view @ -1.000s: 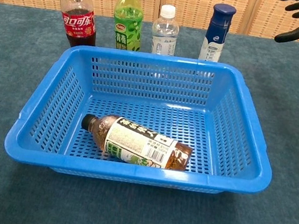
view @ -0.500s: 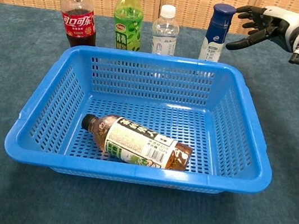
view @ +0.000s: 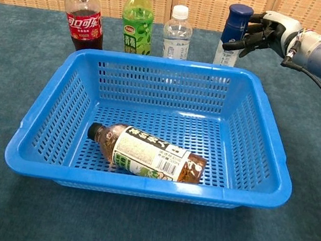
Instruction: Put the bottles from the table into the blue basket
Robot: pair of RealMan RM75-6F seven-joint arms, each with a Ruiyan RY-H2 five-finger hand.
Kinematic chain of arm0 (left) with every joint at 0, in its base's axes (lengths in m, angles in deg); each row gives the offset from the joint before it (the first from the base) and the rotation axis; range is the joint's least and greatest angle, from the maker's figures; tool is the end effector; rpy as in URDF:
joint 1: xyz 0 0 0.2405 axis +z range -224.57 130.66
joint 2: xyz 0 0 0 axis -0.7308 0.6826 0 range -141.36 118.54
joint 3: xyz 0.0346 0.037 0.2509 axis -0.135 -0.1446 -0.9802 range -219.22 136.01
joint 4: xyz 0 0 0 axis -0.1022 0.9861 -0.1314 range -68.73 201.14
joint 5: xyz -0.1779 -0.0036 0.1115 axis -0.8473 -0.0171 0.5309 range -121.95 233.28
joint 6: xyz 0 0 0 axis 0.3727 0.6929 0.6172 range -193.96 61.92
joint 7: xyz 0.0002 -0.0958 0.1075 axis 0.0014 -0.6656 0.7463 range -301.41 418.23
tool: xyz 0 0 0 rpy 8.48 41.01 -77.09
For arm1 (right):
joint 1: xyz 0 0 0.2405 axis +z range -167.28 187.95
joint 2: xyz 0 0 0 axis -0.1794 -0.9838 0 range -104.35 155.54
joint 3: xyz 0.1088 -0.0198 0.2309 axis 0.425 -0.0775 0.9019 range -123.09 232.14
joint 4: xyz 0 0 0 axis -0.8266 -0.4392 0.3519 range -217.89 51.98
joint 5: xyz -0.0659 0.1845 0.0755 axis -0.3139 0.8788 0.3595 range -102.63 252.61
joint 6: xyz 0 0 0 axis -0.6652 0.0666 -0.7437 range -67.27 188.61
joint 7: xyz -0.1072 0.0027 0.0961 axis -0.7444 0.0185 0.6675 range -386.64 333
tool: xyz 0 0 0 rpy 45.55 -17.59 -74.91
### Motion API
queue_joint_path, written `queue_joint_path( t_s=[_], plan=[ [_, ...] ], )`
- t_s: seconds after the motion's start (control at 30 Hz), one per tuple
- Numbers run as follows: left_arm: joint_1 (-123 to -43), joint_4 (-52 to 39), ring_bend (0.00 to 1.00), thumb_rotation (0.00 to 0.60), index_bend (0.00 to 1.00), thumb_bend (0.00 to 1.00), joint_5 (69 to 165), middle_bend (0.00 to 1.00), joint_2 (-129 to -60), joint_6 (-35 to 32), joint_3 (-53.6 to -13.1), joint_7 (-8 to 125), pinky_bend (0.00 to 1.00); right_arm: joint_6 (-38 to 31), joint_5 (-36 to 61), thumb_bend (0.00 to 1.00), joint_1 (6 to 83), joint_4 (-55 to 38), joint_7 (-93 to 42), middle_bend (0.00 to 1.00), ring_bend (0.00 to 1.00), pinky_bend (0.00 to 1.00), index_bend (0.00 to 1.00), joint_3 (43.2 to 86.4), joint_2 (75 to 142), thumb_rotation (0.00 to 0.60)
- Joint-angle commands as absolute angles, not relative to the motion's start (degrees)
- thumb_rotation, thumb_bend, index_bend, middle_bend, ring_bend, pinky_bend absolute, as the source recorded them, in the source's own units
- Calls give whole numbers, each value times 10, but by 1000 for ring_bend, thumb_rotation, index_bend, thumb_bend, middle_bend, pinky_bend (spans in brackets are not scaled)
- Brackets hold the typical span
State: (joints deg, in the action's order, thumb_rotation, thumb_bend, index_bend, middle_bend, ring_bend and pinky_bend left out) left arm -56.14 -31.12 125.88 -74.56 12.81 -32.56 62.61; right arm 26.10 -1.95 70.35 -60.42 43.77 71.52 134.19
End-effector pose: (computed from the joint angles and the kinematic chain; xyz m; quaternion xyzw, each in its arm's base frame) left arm -0.3107 0.2217 0.1692 -0.5282 -0.4367 -0.3708 0.6267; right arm -0.1621 -0.4967 -0.0168 0.4509 -0.6623 0.5353 0.2675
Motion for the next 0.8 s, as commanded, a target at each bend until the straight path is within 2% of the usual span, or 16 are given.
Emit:
queue_joint_path(
  t_s=[0.03,0.13,0.27,0.4,0.5,0.63,0.7,0.8],
  plan=[
    [-560,-313,0,600,0,32,1260,0,-744,129,-326,624,0,253,-14,206,705,-620,433,716,606,725,559,719,1354,600],
    [-559,-315,0,600,0,32,1265,0,-742,131,-328,618,0,232,-17,255,697,-610,427,732,624,766,564,718,1343,600],
    [-558,-316,0,600,0,32,1271,0,-739,132,-330,612,0,198,-23,272,683,-576,416,733,626,779,563,716,1312,600],
    [-559,-319,0,600,0,32,1284,0,-737,132,-333,606,0,144,-22,280,661,-498,379,733,626,779,564,727,1246,600],
    [-558,-320,0,600,0,32,1294,0,-734,133,-338,600,0,122,-2,285,634,-380,311,733,626,779,564,742,1172,600],
    [-553,-322,0,600,0,31,1304,0,-727,140,-339,583,0,87,49,295,576,-138,200,733,626,779,565,771,1037,600],
    [-551,-323,0,600,0,31,1311,0,-725,143,-341,576,0,66,87,304,550,-33,139,733,626,779,564,785,989,600],
    [-550,-322,0,600,0,32,1317,0,-723,144,-343,572,0,42,127,305,530,63,75,733,625,779,564,793,955,600]
  ],
)
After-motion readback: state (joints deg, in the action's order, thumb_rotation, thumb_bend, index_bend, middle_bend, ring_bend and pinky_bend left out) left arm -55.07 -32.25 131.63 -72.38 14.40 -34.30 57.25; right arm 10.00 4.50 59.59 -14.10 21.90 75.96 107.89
